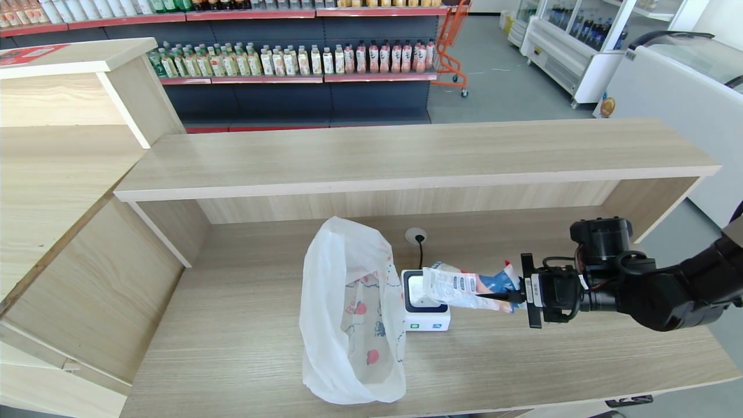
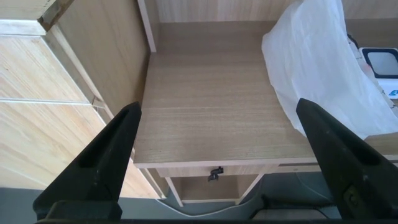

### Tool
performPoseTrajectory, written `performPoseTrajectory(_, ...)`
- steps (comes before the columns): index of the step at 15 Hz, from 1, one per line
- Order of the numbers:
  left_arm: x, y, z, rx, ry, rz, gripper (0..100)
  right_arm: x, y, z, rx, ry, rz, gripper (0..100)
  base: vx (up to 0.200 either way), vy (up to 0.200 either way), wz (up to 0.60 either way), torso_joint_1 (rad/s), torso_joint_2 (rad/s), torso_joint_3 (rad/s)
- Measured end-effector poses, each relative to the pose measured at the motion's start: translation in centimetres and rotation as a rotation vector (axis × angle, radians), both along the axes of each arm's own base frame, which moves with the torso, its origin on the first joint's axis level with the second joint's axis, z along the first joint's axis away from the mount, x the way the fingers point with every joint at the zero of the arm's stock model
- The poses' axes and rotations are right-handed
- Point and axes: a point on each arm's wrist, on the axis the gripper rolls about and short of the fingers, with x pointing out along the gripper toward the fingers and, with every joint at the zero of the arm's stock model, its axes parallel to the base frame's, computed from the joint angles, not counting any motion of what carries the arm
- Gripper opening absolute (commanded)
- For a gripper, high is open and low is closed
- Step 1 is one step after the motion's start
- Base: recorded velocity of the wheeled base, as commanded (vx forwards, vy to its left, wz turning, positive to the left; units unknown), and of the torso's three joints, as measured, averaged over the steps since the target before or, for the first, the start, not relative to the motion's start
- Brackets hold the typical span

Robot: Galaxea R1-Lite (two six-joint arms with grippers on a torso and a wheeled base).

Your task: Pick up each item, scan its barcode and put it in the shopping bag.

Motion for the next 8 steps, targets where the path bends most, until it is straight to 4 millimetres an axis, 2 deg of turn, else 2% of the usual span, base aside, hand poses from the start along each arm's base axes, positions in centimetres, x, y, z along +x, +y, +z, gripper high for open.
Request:
performPoseTrajectory(3, 0.0, 0.0, 0.0, 0.0, 0.0, 0.0, 100, 0.4, -0.3, -0.4, 0.005, 0.02, -0.016, 0, 0.0, 0.0, 0.0, 0.0, 0.0, 0.0)
performPoseTrajectory(8, 0.0, 0.0, 0.0, 0.0, 0.0, 0.0, 100, 2.0, 0.8, -1.2, 0.007, 0.015, 0.009, 0, 0.0, 0.0, 0.0, 0.0, 0.0, 0.0)
